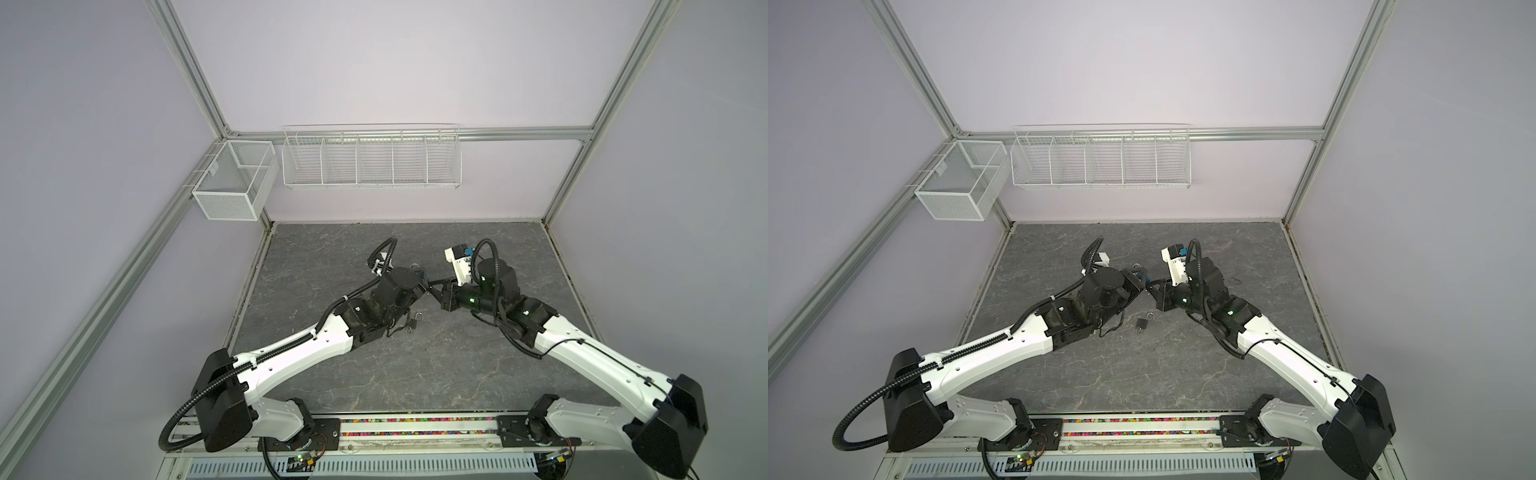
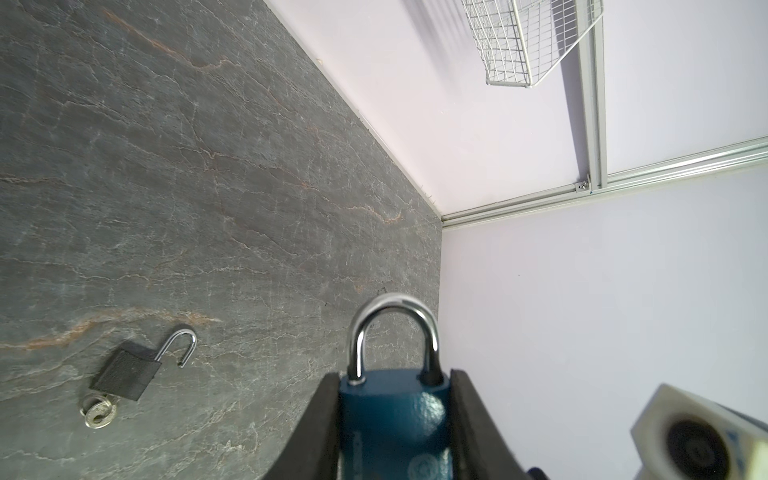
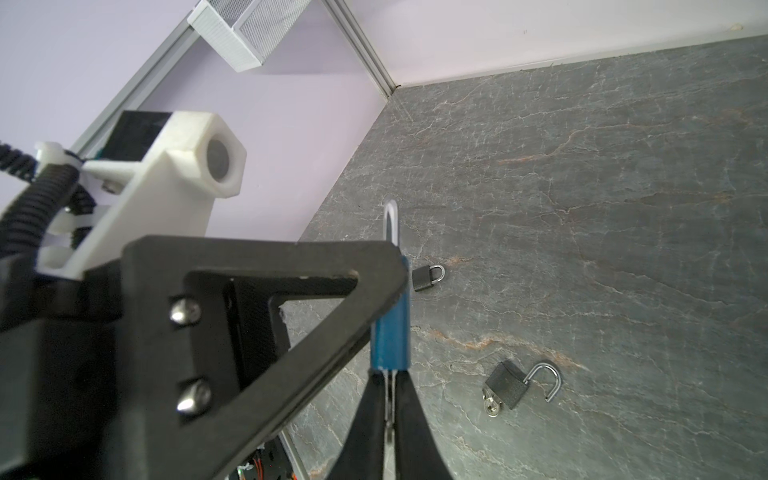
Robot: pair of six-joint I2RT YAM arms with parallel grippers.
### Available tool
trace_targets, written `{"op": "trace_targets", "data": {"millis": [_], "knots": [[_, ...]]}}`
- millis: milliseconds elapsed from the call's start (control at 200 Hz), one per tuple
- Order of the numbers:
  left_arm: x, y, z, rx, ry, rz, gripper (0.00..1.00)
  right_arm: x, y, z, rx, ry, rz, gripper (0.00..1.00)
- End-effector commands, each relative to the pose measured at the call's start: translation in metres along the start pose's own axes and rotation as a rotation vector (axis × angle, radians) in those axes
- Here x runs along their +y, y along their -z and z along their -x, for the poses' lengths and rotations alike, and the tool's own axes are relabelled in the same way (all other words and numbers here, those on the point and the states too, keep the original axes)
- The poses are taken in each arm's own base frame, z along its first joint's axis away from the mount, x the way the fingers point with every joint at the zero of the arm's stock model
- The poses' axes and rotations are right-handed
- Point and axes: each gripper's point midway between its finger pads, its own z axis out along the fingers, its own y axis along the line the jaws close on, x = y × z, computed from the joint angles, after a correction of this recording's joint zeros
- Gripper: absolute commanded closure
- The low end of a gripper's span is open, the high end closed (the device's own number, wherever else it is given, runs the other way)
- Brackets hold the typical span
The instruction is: Unlock with the key
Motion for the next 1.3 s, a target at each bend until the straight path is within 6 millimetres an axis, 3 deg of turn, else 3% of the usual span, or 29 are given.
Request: {"op": "trace_targets", "data": {"millis": [0, 55, 205, 525, 695, 925, 1069, 1089, 1299], "knots": [[-0.021, 0.010, 0.004, -0.003, 0.046, -0.080, 1.00, 0.008, 0.000, 0.008, -0.019, -0.011, 0.032, 0.82], [-0.022, 0.010, 0.004, -0.001, 0.049, -0.088, 1.00, 0.010, 0.000, 0.008, -0.018, -0.020, 0.044, 0.82], [-0.025, 0.011, 0.003, 0.003, 0.056, -0.101, 1.00, 0.010, -0.003, 0.004, 0.005, -0.044, 0.049, 0.94], [-0.023, 0.016, 0.000, 0.023, 0.124, -0.165, 1.00, 0.022, 0.006, 0.017, -0.048, -0.177, 0.111, 0.94], [-0.032, 0.022, -0.008, 0.094, 0.147, -0.219, 1.00, 0.051, 0.017, 0.035, -0.100, -0.241, 0.258, 0.94], [-0.032, 0.013, -0.023, 0.186, 0.192, -0.257, 1.00, 0.076, 0.033, 0.047, -0.127, -0.321, 0.393, 0.94], [-0.031, 0.010, -0.024, 0.197, 0.207, -0.270, 1.00, 0.081, 0.048, 0.059, -0.189, -0.363, 0.420, 0.94], [-0.031, 0.011, -0.024, 0.198, 0.207, -0.272, 1.00, 0.075, 0.045, 0.051, -0.178, -0.379, 0.411, 0.94], [-0.036, 0.013, -0.026, 0.217, 0.207, -0.284, 1.00, 0.079, 0.046, 0.057, -0.192, -0.405, 0.442, 0.94]]}}
